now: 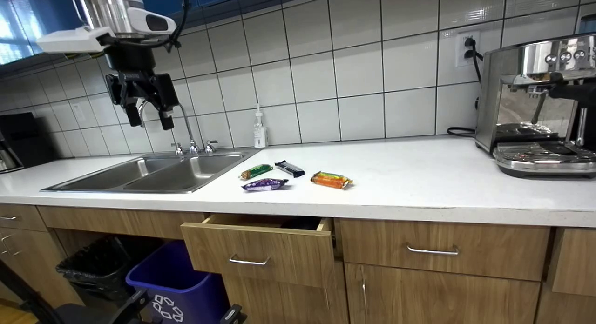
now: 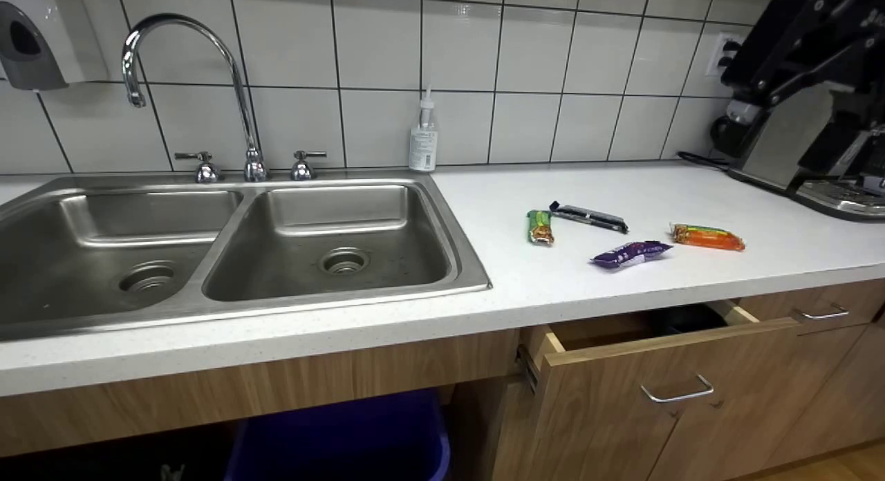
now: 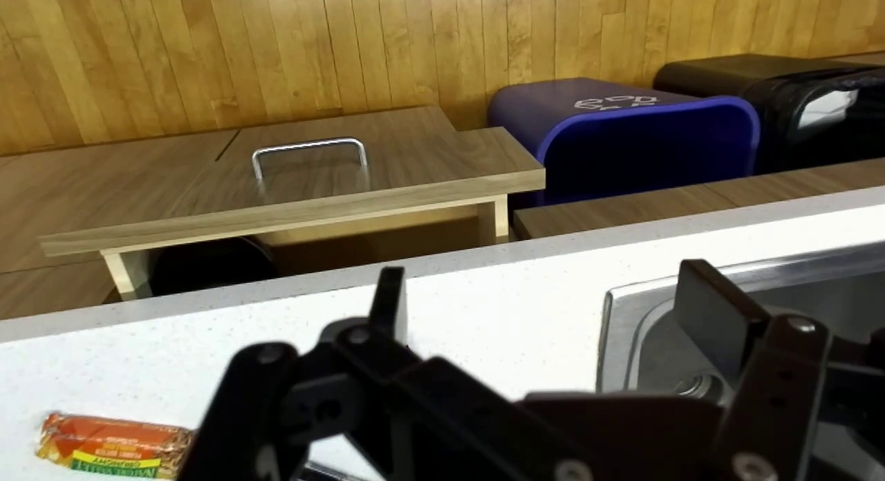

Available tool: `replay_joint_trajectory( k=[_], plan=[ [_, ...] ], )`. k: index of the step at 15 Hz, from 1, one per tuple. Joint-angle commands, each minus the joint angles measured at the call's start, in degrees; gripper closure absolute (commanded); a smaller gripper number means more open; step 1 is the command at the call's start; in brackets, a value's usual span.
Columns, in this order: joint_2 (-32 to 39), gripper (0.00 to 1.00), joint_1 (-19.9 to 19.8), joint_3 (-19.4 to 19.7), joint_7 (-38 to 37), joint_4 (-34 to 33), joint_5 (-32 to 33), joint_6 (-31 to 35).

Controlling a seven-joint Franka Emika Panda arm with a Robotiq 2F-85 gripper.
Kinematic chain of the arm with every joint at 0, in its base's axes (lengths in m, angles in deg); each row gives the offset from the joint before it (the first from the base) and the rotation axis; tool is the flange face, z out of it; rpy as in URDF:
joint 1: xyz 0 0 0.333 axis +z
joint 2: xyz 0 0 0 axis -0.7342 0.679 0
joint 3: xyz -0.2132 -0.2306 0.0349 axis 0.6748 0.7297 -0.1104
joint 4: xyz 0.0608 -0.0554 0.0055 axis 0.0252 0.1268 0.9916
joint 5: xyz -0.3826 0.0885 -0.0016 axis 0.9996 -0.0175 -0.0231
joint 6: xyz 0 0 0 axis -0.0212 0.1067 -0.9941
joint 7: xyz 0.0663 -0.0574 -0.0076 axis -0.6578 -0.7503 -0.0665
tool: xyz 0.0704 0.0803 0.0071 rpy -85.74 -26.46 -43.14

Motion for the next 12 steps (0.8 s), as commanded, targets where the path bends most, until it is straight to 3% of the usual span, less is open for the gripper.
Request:
replay_joint_trajectory(
  k=[1, 12],
  plan=[
    [3.5, 0.00, 0.4, -0.8, -1.5, -0.7, -0.5, 3.4],
    [10.7, 0.00, -0.8, 0.5, -0.5, -0.2, 1.0, 8.7]
  ],
)
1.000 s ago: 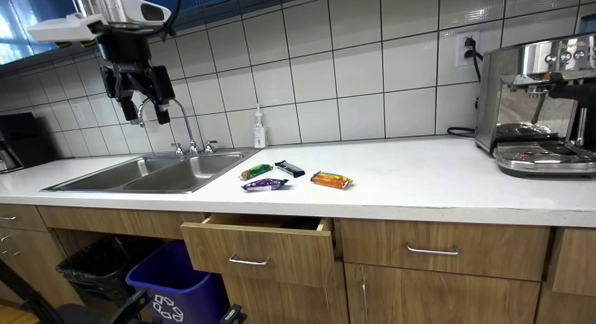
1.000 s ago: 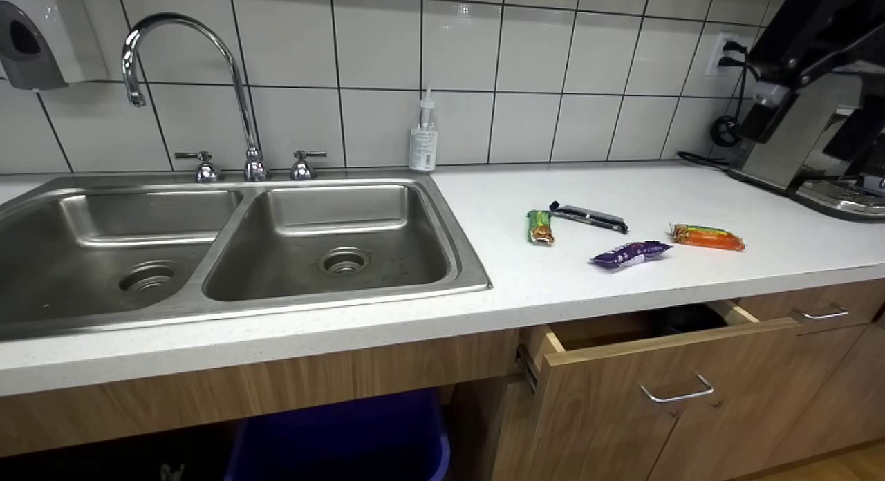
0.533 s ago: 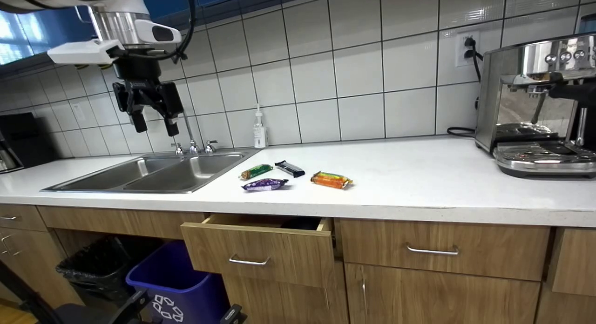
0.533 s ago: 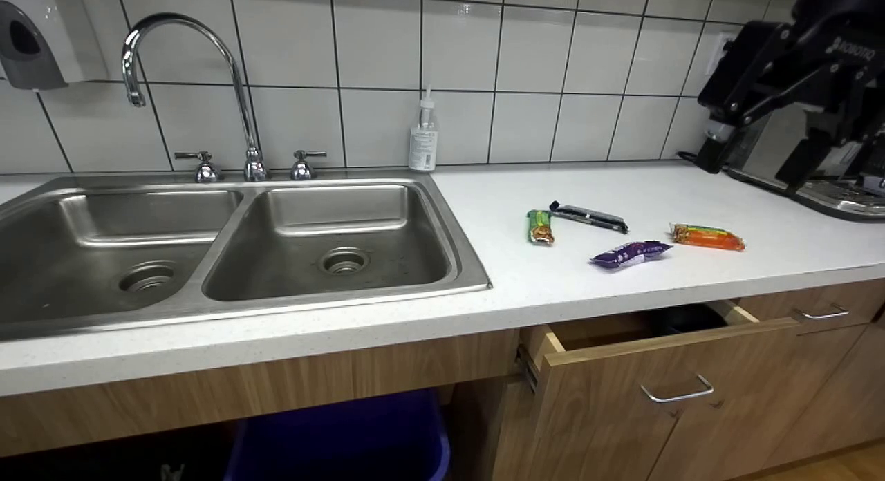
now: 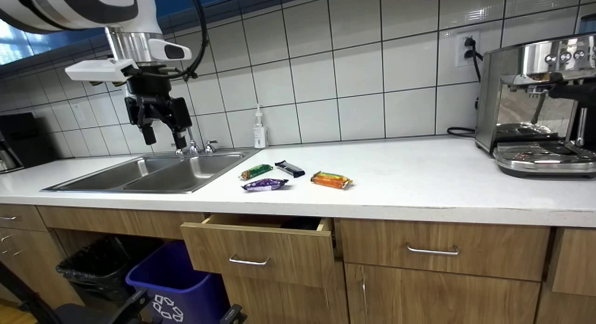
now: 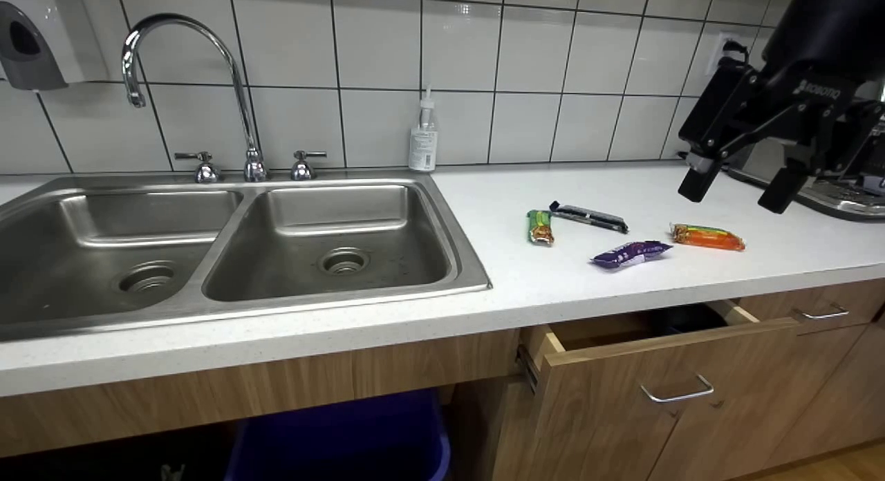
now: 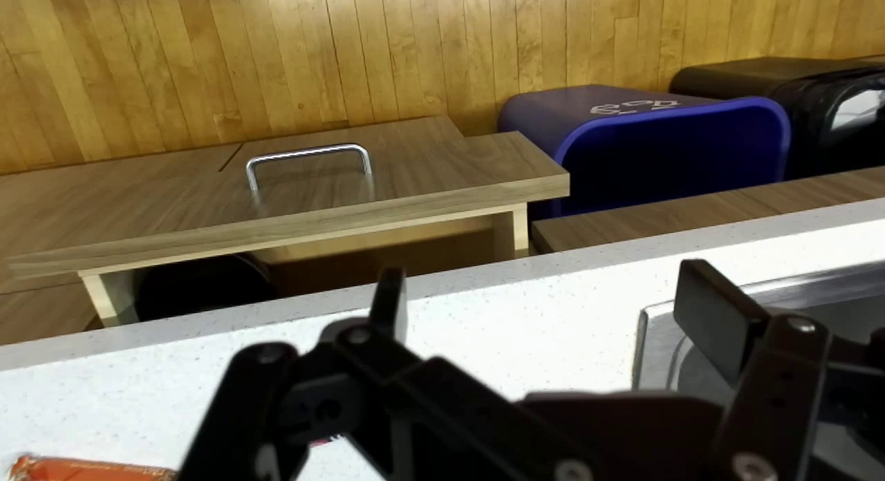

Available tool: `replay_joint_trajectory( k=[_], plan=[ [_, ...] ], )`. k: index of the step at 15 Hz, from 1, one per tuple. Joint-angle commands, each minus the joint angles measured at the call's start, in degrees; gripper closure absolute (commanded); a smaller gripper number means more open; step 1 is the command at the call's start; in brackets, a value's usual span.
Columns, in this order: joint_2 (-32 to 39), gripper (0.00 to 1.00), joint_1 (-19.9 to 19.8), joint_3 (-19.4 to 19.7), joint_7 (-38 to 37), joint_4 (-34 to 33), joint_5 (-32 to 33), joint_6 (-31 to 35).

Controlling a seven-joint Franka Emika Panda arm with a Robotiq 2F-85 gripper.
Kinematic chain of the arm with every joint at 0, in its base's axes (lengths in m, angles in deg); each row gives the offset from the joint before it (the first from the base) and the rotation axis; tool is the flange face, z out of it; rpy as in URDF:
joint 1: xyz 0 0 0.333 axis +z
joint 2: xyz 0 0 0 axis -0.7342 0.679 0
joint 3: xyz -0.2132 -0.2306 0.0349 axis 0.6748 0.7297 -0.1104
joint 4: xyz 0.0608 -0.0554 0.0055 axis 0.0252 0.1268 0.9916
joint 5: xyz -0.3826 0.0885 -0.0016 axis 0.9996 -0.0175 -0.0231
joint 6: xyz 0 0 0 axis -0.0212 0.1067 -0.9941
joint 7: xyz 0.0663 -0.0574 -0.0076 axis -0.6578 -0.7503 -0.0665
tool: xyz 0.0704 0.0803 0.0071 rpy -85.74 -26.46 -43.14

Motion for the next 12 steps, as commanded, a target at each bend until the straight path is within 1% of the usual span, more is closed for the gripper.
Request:
replay_joint_trajectory(
  k=[1, 12],
  plan=[
    [3.1, 0.00, -0.9, 0.4, -0.5, 0.0, 0.8, 3.2],
    [11.7, 0.00, -1.6, 2.4, 0.6, 1.0, 0.7, 11.8]
  ],
)
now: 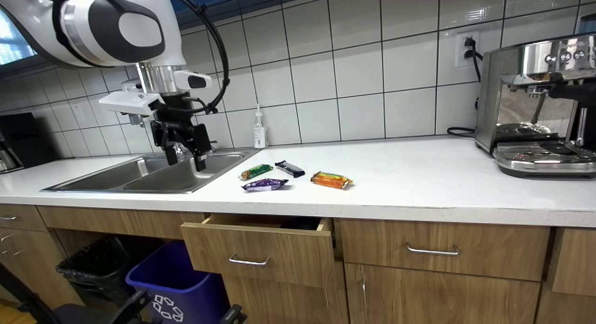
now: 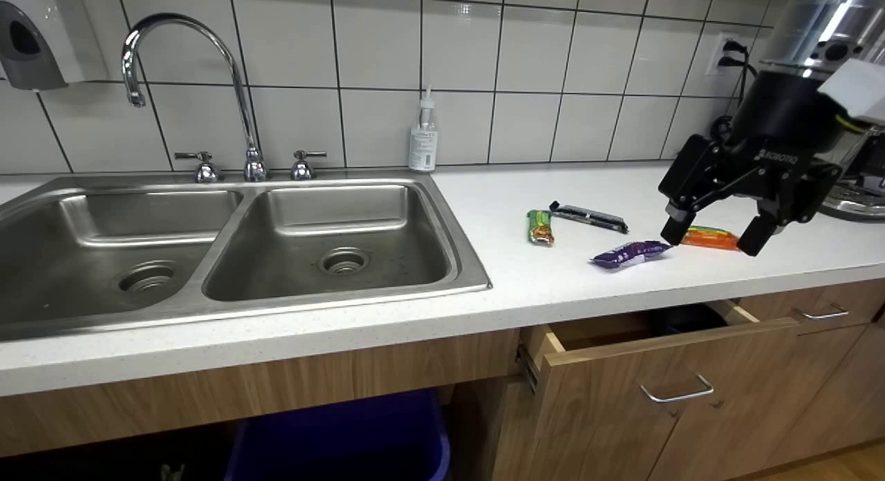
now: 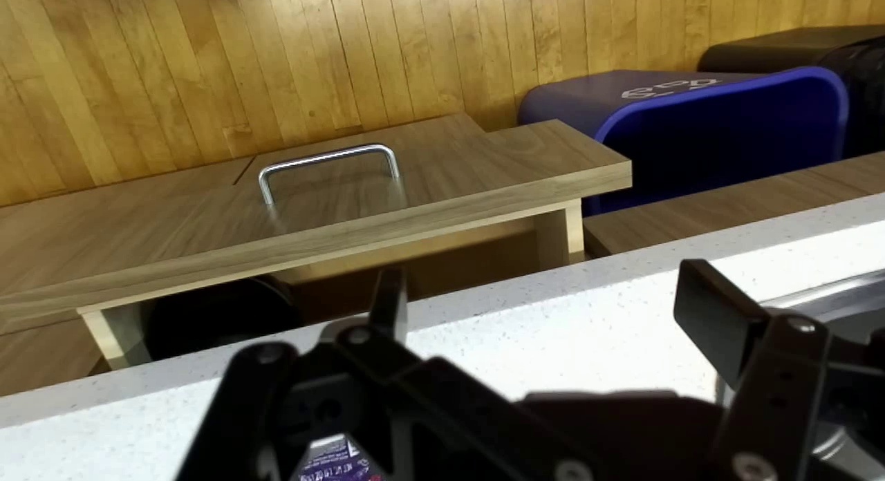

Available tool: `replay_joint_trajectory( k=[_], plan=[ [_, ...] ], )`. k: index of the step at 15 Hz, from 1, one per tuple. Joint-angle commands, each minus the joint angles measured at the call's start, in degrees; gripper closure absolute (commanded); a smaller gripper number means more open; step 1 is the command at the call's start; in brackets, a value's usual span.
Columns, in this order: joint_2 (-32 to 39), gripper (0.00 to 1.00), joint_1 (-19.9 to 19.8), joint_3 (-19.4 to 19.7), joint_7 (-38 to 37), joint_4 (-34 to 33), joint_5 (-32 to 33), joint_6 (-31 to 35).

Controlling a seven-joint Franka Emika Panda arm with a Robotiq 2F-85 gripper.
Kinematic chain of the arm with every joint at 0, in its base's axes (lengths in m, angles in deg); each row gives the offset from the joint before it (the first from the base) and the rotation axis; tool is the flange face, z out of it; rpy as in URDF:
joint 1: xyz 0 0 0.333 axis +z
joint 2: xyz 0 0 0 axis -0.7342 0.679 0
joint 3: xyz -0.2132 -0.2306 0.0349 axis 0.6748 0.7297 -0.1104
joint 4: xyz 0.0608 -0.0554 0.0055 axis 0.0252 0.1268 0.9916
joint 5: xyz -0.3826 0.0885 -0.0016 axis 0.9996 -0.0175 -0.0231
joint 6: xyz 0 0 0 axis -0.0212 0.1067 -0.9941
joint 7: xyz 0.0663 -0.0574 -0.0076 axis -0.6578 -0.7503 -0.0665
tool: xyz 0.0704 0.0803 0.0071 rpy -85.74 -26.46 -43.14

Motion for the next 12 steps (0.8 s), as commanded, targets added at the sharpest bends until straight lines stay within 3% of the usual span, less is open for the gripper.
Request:
replay_joint_trajectory(
  k=[1, 12],
  plan=[
    [2.8, 0.00, -0.9, 0.7, 0.8, -0.1, 0.8, 2.3],
    [4.2, 0.00, -1.7, 2.0, 0.4, 0.0, 0.4, 1.6]
  ],
)
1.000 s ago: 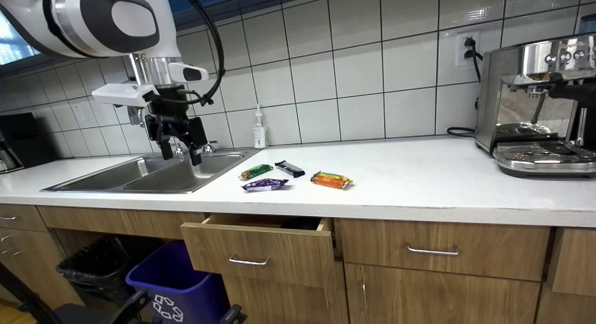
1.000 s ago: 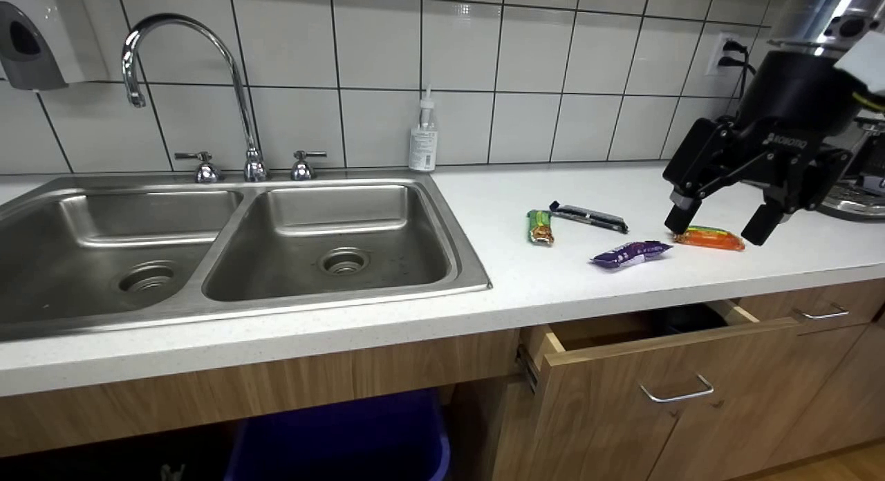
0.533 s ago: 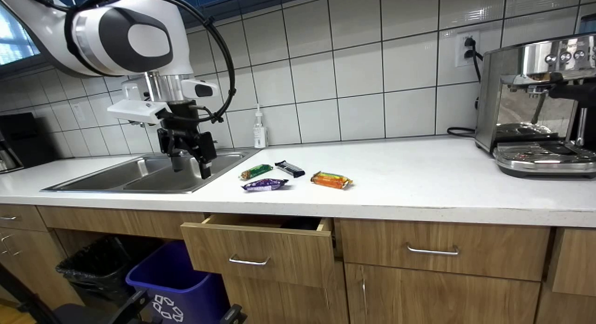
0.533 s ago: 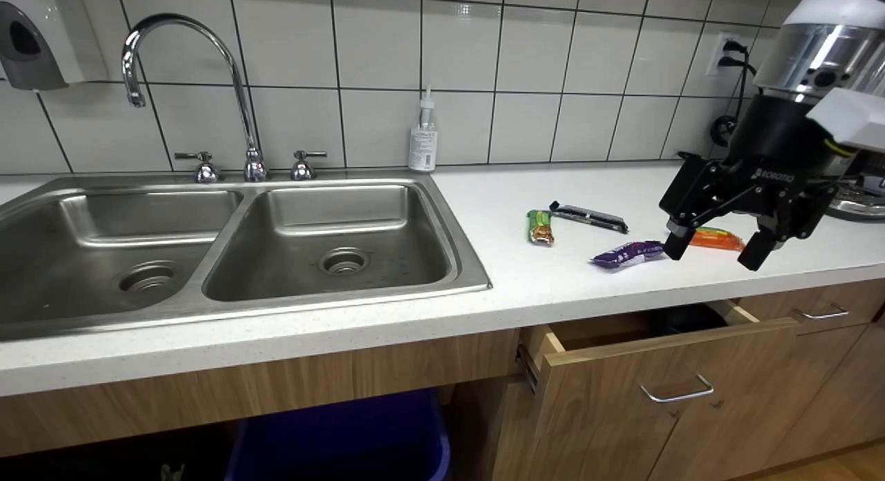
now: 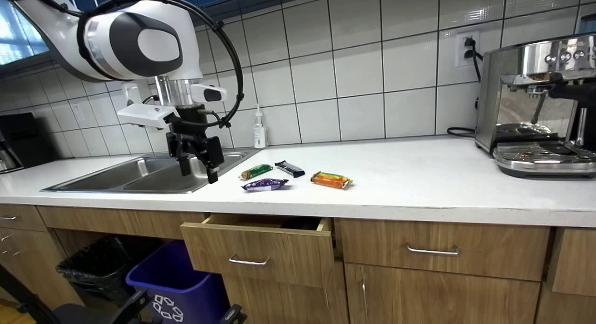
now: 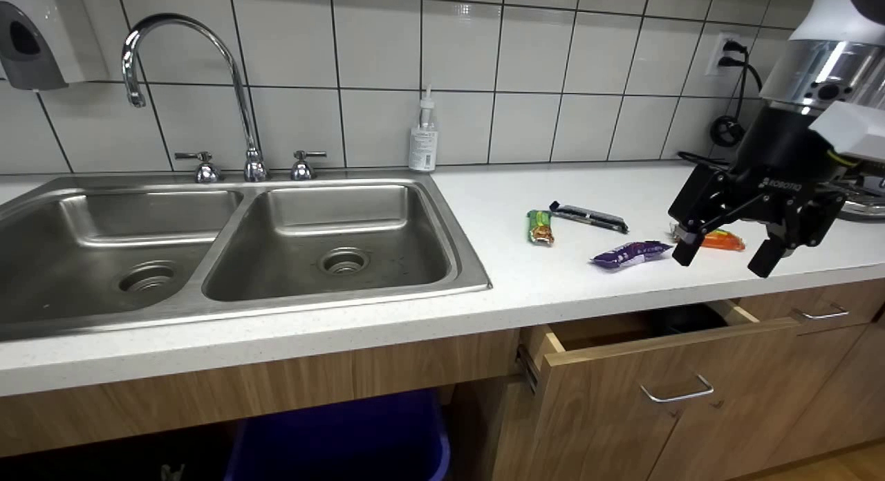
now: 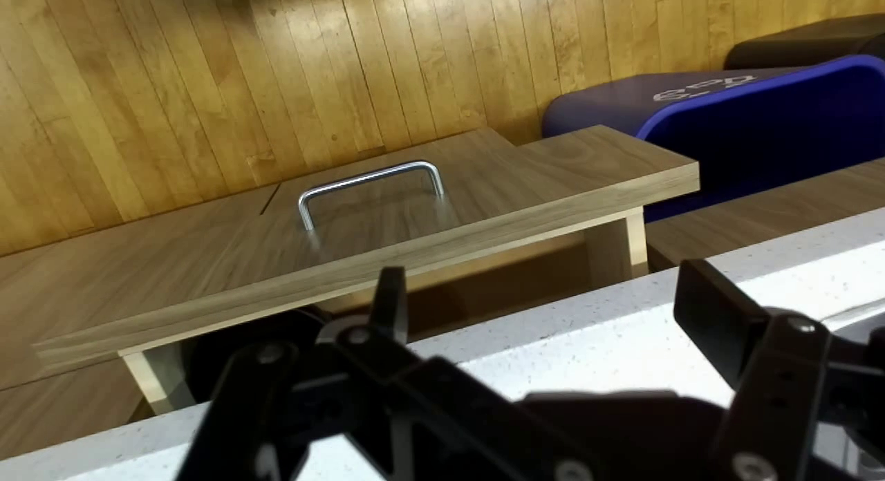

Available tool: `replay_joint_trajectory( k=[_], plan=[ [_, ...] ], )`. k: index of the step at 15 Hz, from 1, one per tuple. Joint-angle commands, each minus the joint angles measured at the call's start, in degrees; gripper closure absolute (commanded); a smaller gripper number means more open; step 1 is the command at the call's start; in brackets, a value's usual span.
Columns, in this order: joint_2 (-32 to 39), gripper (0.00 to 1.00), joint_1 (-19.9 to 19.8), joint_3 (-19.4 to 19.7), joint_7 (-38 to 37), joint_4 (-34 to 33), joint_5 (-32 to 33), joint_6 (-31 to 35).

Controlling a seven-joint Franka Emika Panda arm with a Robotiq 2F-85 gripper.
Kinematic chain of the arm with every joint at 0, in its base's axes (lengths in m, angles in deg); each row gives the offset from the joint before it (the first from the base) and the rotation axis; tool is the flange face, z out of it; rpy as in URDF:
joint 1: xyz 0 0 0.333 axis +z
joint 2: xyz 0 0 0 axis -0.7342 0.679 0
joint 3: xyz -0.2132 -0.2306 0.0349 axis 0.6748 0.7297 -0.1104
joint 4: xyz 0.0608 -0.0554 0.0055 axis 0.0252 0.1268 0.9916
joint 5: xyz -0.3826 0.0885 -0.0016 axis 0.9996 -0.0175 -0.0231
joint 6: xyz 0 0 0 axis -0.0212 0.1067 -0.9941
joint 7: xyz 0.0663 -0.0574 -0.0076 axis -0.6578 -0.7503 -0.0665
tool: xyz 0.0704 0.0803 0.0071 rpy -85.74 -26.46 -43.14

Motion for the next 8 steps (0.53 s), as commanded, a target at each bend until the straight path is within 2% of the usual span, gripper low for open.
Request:
replay_joint_trajectory(
  k=[1, 8],
  plan=[
    [0.0, 0.00, -0.2, -0.2, 0.0, 0.0, 0.0, -0.1],
    [0.7, 0.00, -0.8, -0.3, -0.4, -0.4, 1.1, 0.7]
  ],
)
